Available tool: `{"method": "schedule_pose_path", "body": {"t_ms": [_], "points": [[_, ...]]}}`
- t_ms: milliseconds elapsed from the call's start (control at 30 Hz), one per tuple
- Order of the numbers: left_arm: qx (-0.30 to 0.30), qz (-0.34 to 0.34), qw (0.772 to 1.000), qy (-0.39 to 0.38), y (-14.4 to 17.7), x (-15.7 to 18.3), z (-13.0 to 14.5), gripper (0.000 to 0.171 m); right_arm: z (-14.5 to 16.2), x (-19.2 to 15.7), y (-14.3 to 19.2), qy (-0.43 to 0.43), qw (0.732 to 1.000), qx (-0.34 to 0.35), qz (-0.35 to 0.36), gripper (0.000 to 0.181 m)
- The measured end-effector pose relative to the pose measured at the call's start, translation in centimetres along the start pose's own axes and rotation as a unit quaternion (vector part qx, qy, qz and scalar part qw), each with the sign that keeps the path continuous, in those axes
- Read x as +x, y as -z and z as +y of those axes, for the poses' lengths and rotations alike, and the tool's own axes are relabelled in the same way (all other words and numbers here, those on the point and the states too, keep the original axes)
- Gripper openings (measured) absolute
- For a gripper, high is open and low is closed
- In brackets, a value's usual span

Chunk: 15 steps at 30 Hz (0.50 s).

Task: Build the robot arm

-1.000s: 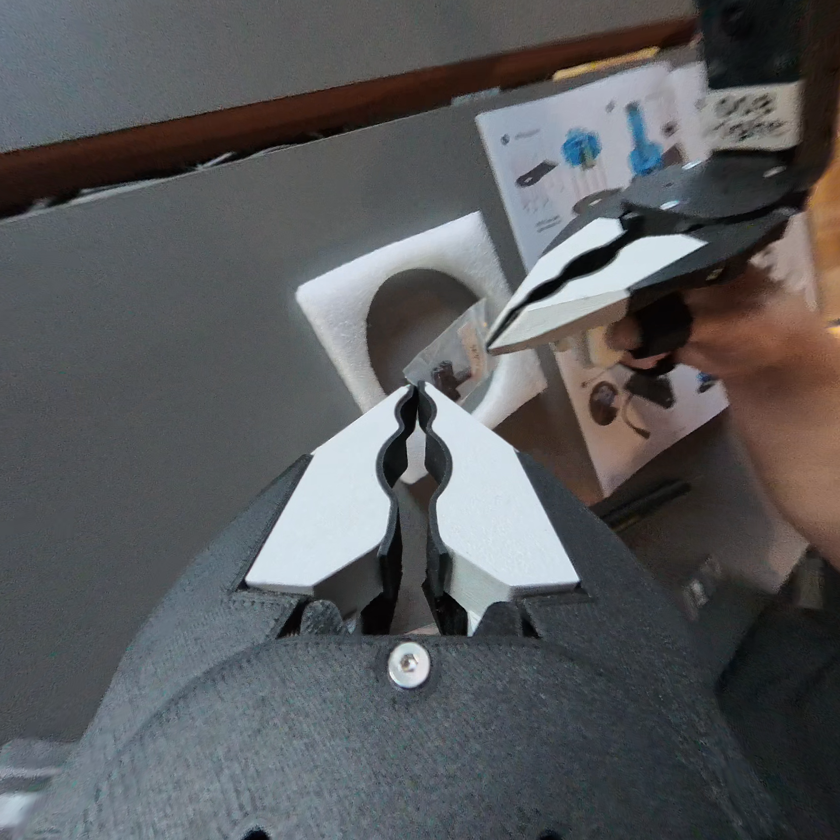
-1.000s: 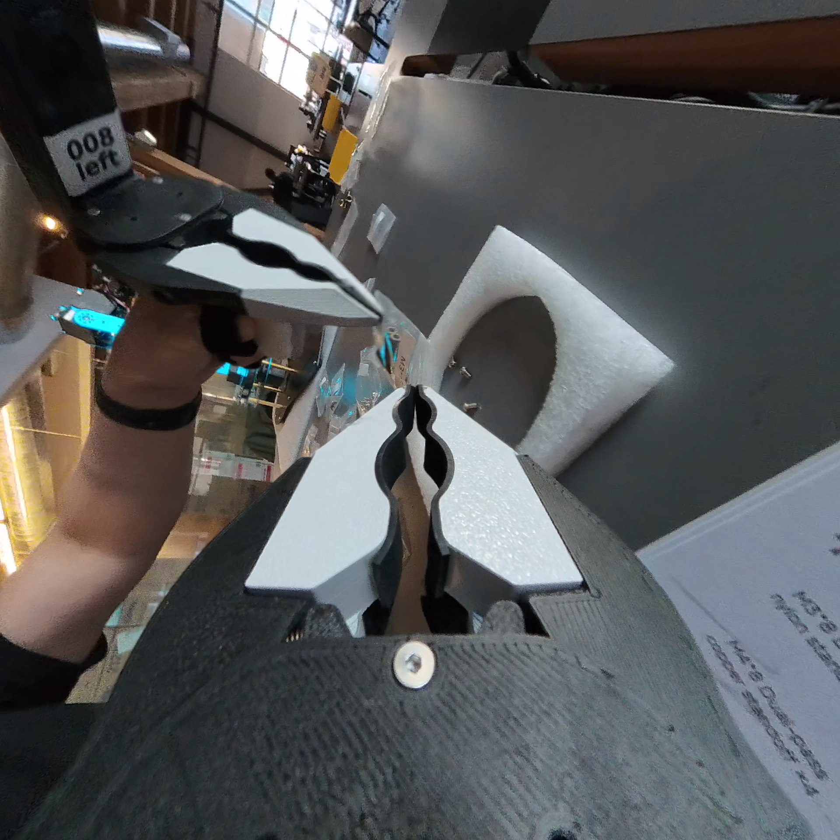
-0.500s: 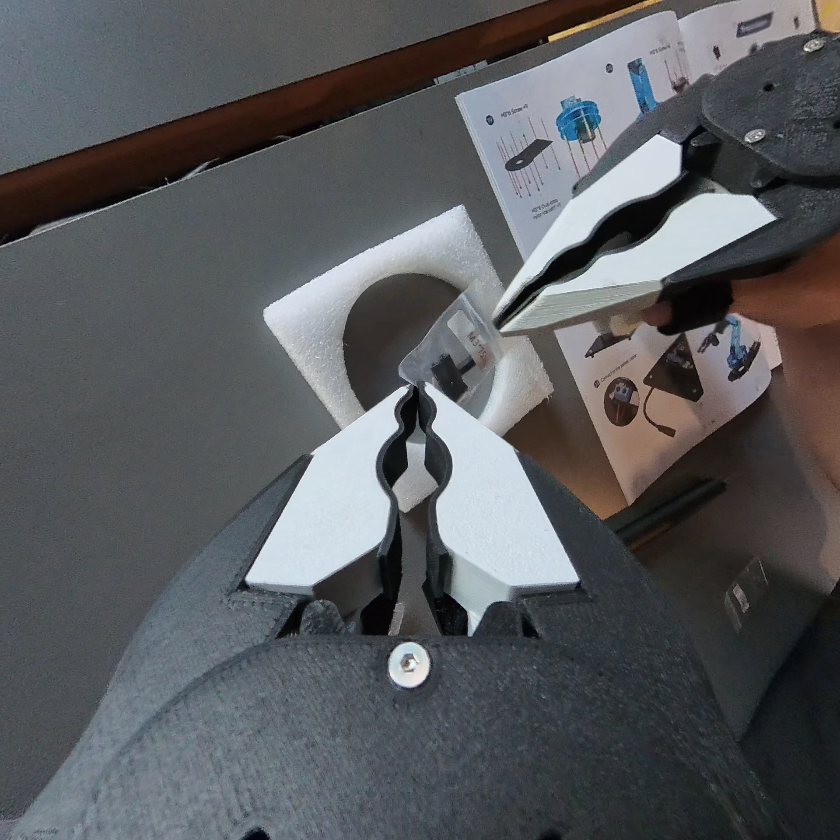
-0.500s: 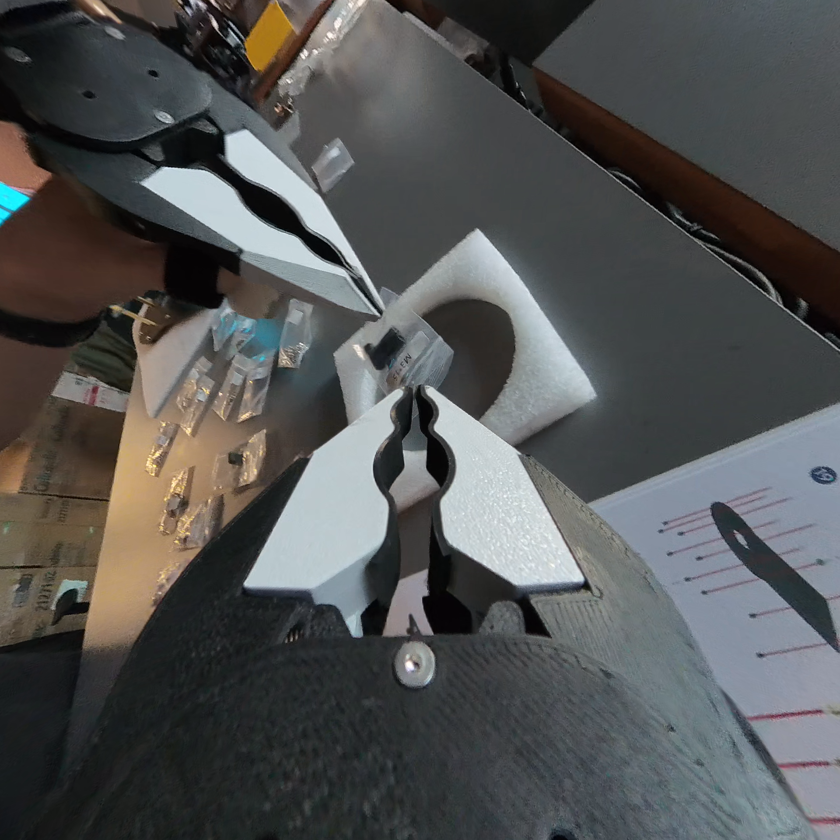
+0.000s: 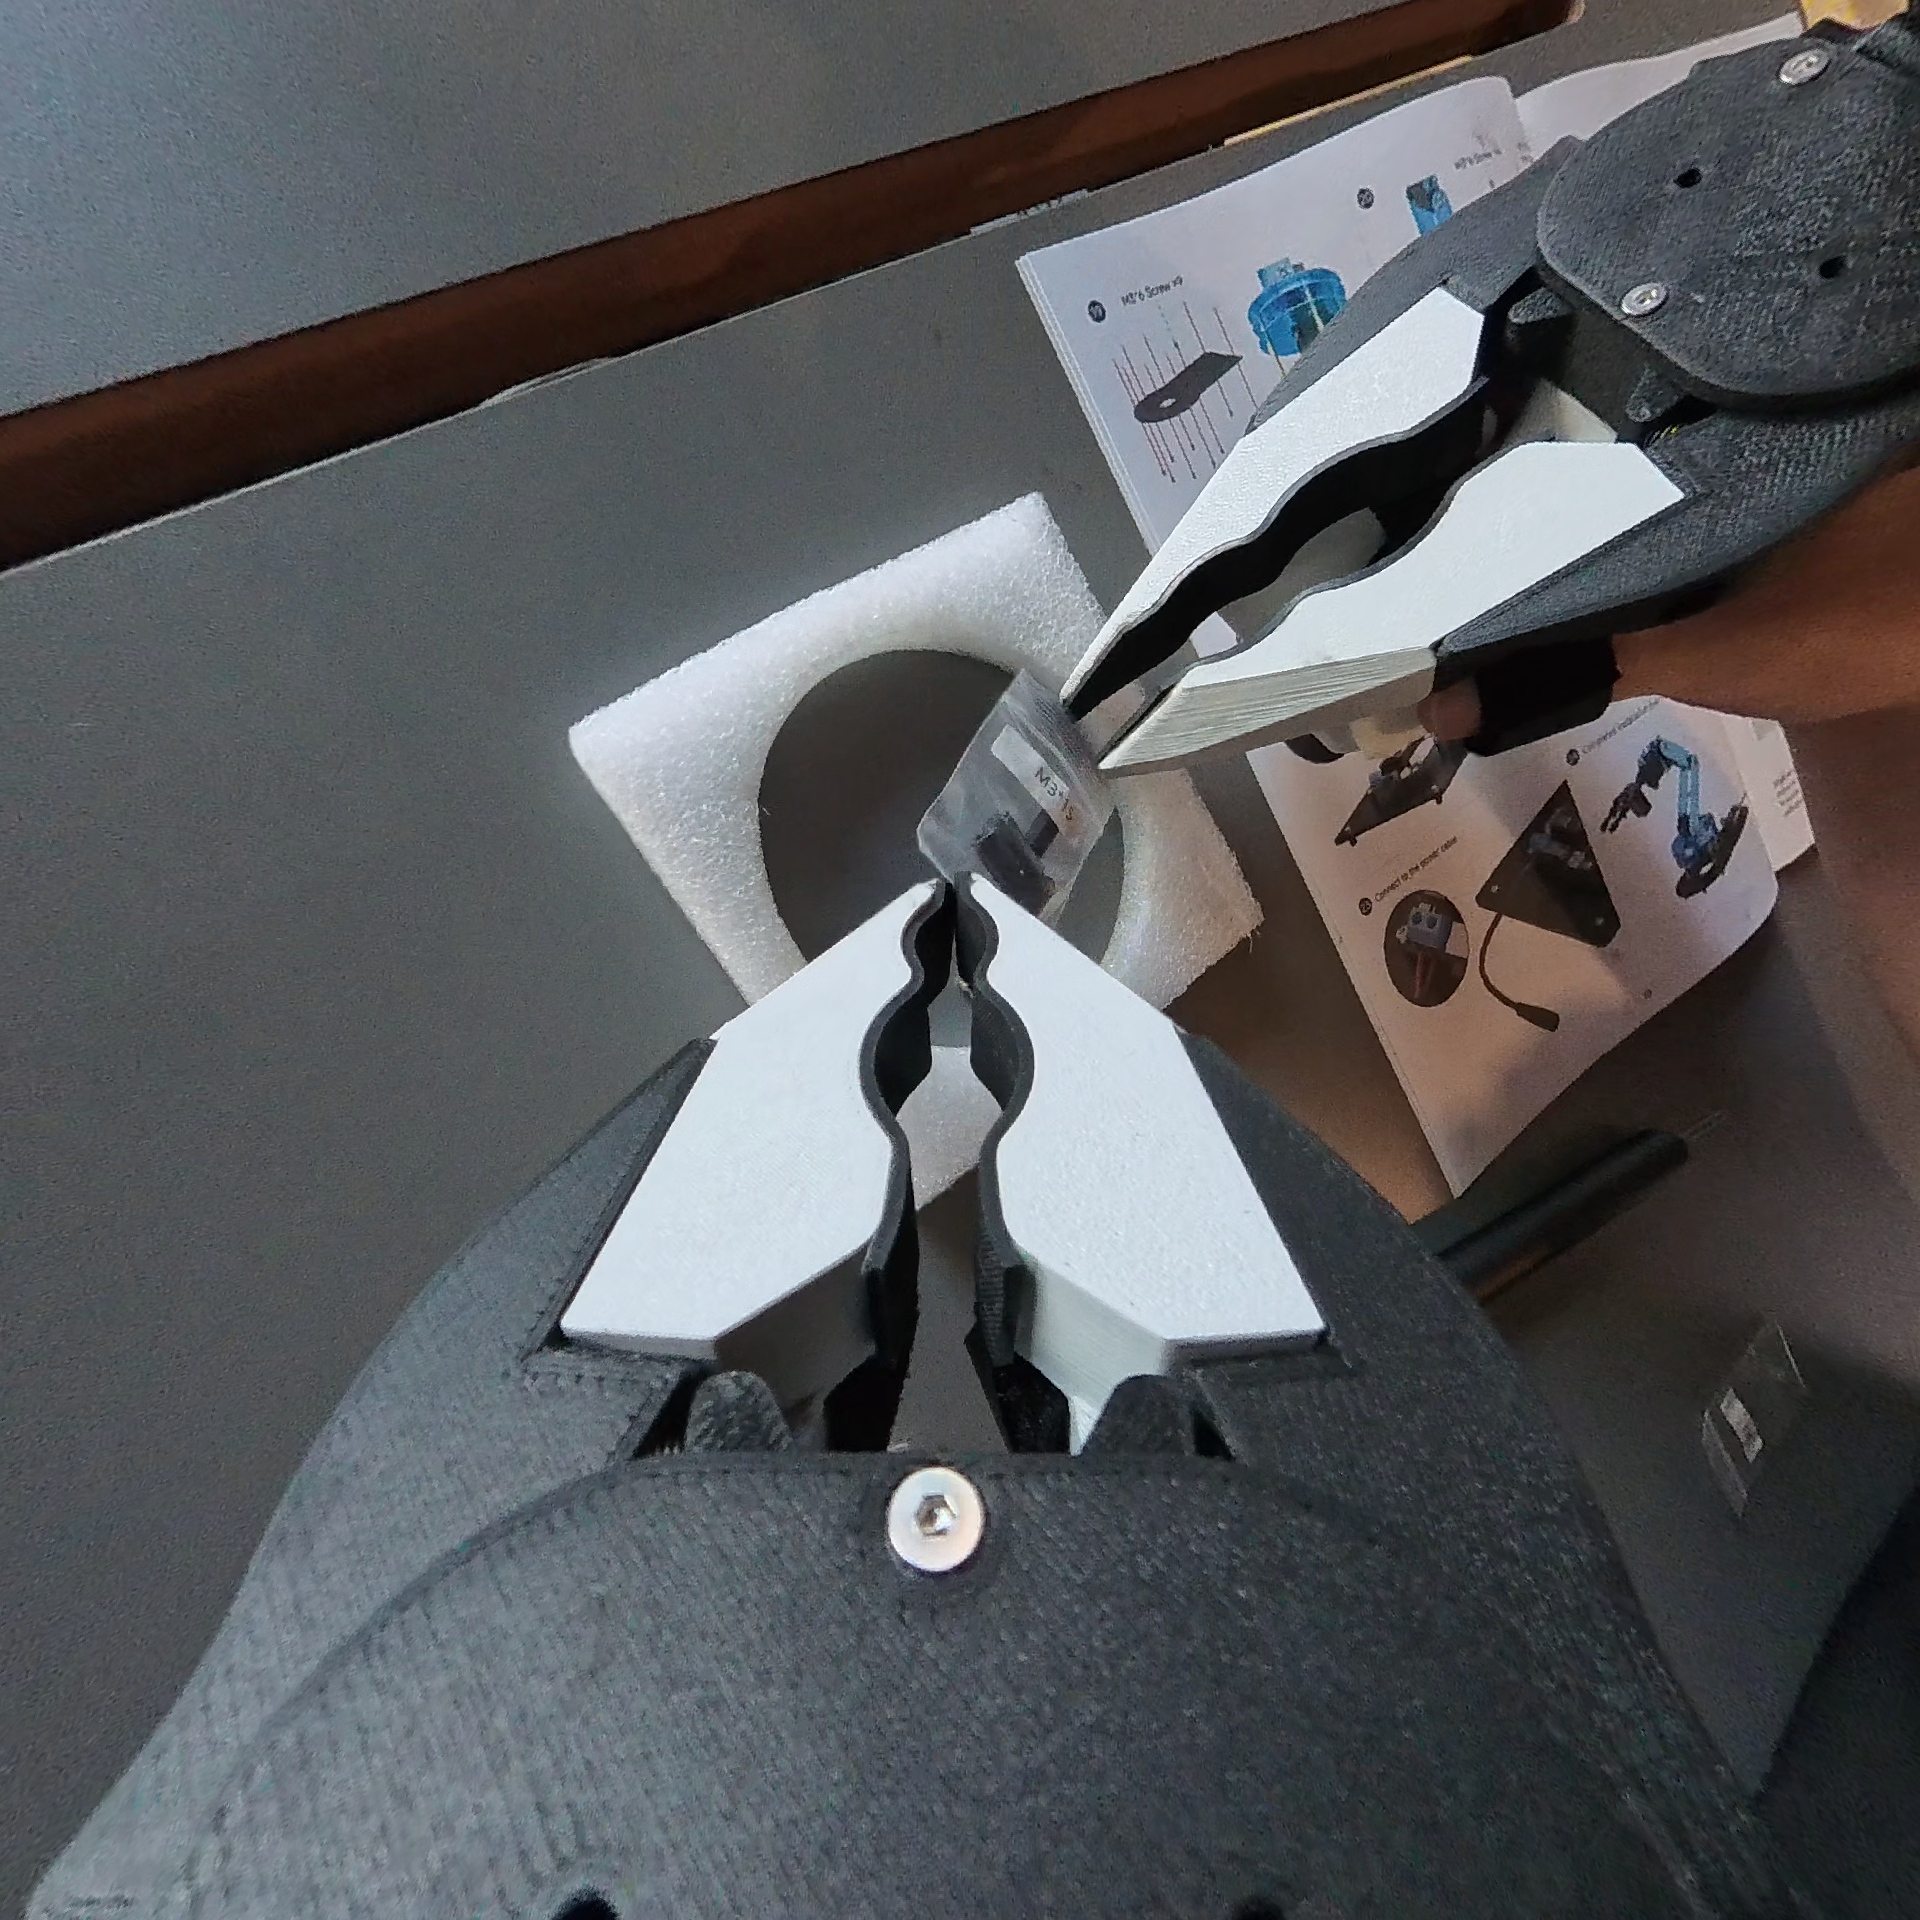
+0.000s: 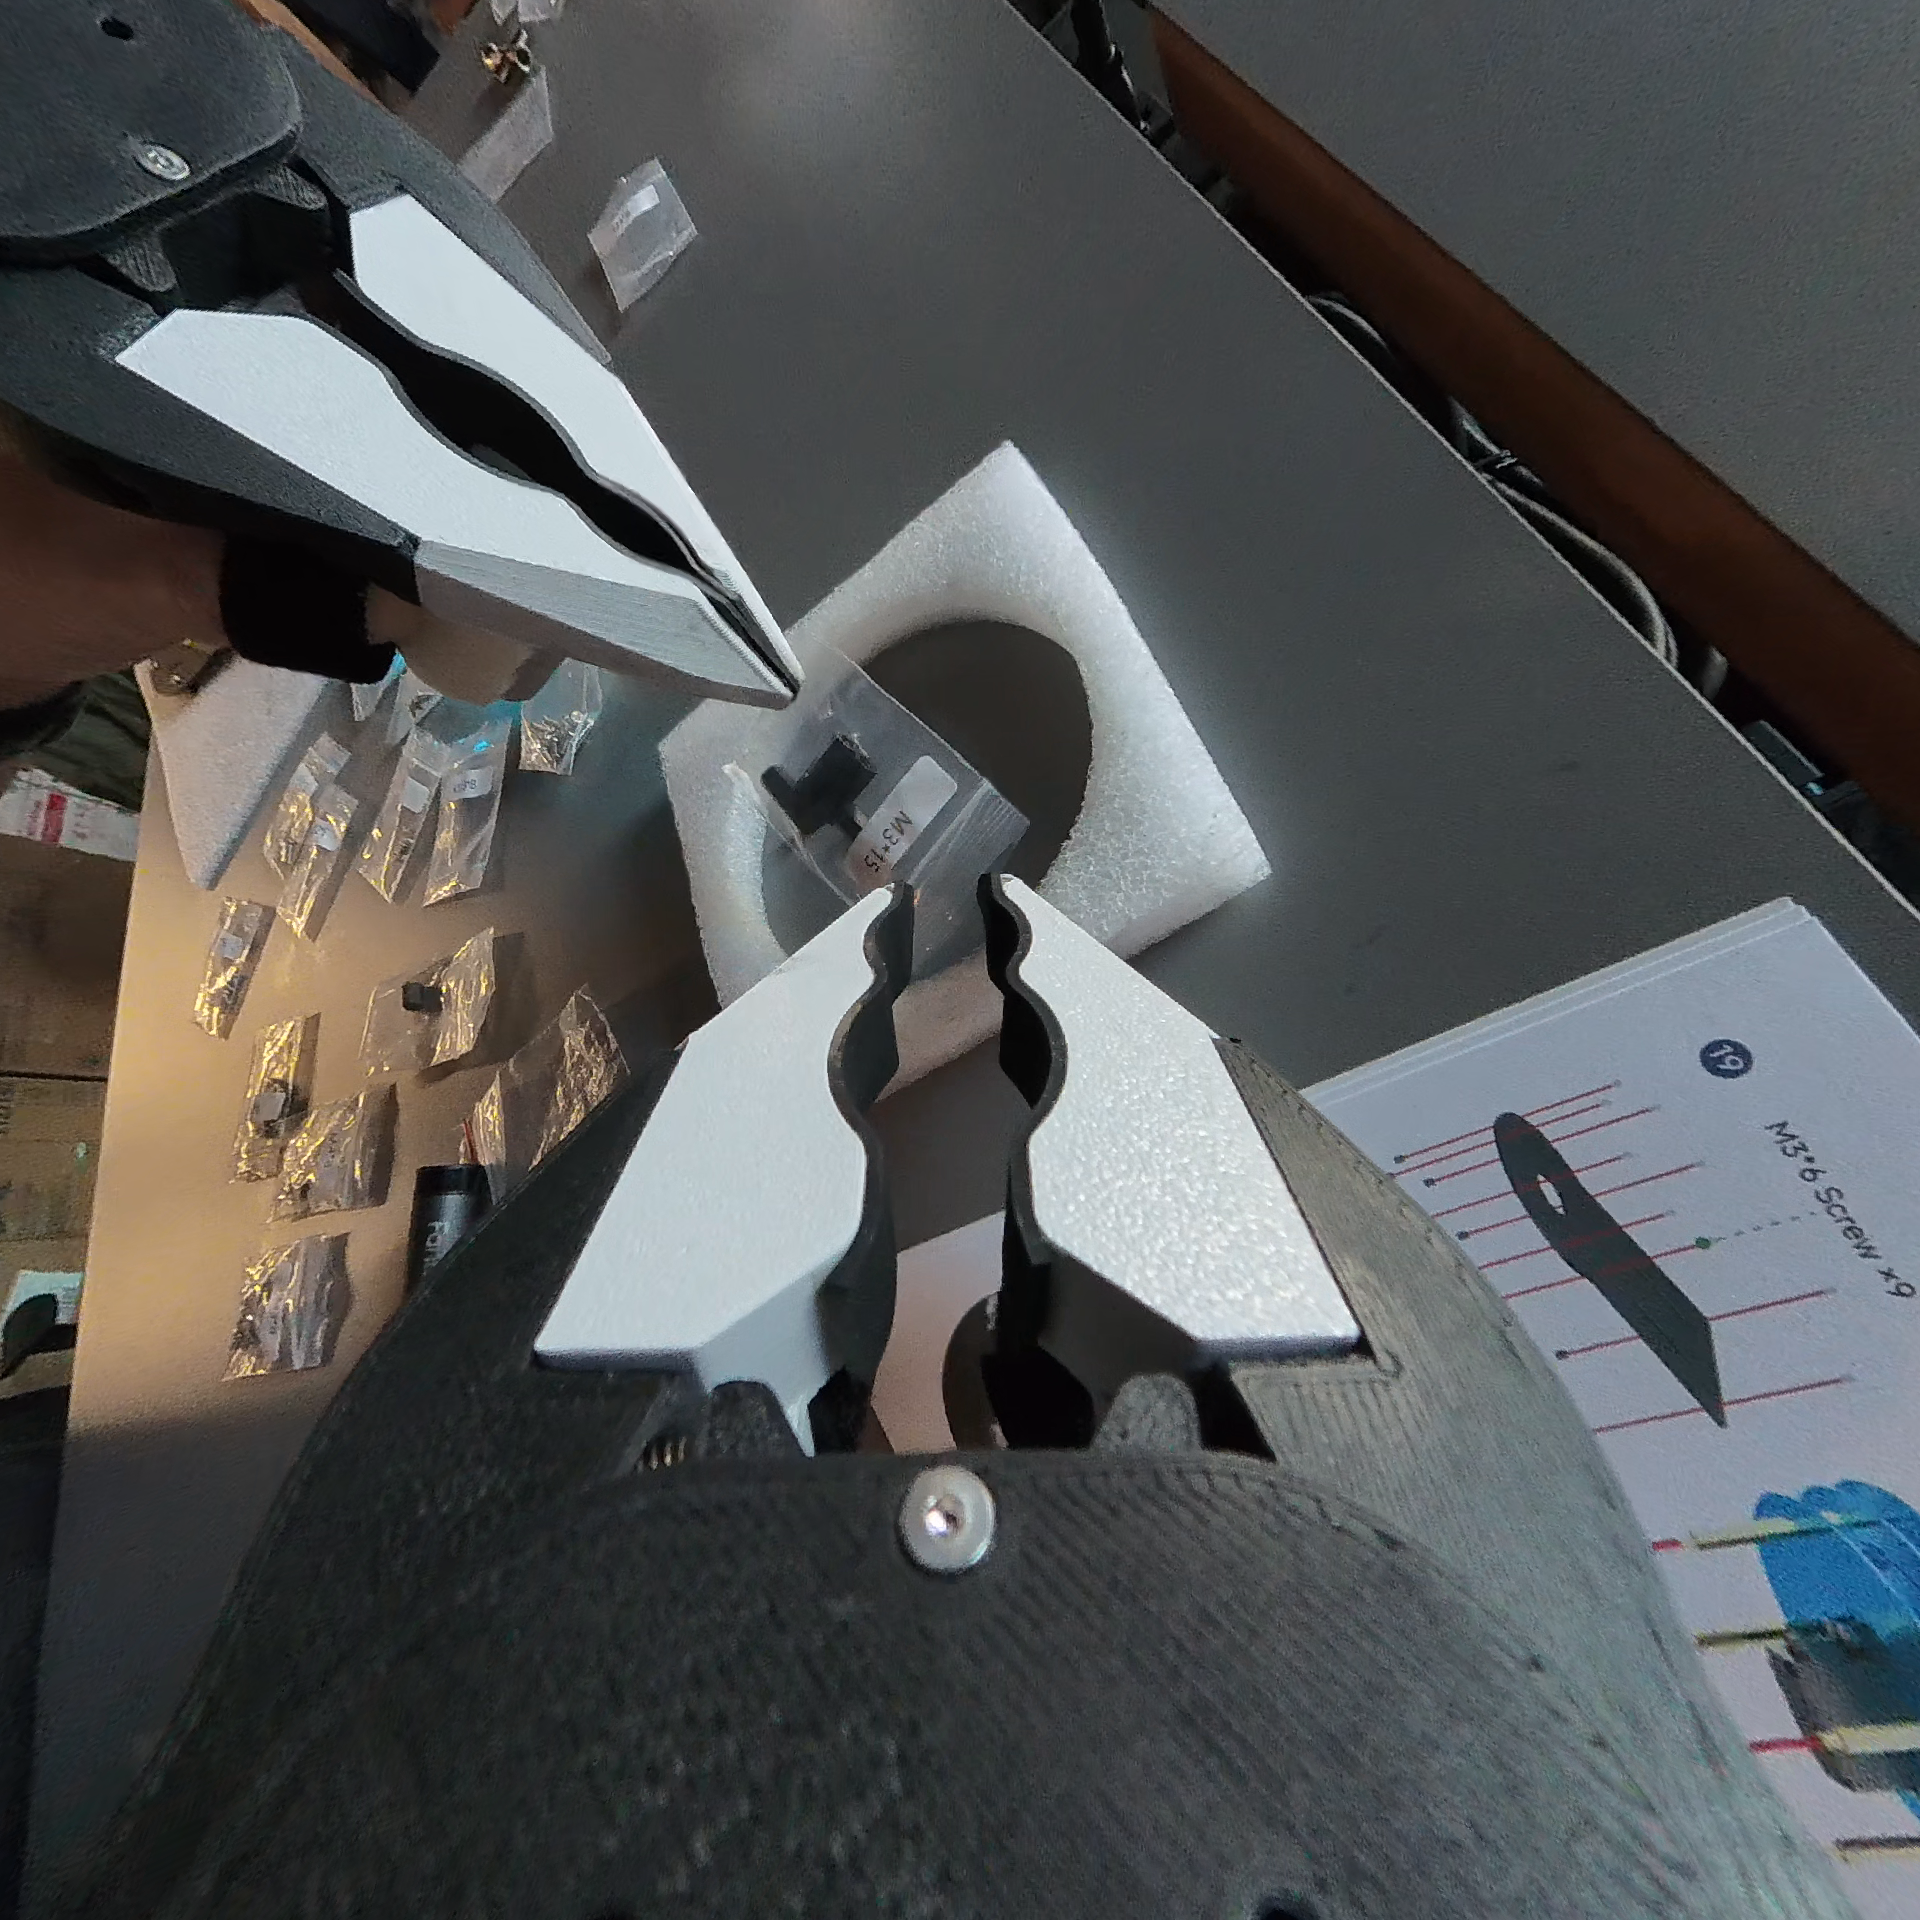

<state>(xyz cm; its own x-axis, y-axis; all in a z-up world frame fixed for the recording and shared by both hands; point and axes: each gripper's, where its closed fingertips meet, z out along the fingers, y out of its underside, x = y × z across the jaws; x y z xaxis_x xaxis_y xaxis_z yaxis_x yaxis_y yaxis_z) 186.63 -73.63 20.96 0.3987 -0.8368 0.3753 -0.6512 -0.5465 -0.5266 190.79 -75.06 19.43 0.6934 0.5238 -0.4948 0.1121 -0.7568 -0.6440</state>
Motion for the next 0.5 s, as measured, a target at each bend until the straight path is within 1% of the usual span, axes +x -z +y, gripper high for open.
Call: {"method": "schedule_pose_path", "body": {"t_ms": [133, 300, 400, 500], "points": [[0.004, -0.001, 1.0, -0.005, 0.1, 0.0, -0.1, 0.0, -0.3, 0.3, 0.6, 0.003, 1.0, 0.013, 0.01, 0.016], [0.001, 0.005, 1.0, -0.004, 0.3, 0.3, -0.2, 0.0, -1.3, -0.8, 1.8, 0.027, 0.998, 0.062, 0.007, 0.017], [-0.006, -0.001, 1.0, -0.014, 0.4, 0.3, -0.4, 0.0, -1.2, -1.0, 2.6, 0.049, 0.996, 0.071, 0.028, 0.018], [-0.015, -0.009, 1.0, -0.026, 0.5, 0.5, -0.6, 0.0, -1.0, -1.8, 4.1, 0.056, 0.994, 0.087, 0.038, 0.018]]}}
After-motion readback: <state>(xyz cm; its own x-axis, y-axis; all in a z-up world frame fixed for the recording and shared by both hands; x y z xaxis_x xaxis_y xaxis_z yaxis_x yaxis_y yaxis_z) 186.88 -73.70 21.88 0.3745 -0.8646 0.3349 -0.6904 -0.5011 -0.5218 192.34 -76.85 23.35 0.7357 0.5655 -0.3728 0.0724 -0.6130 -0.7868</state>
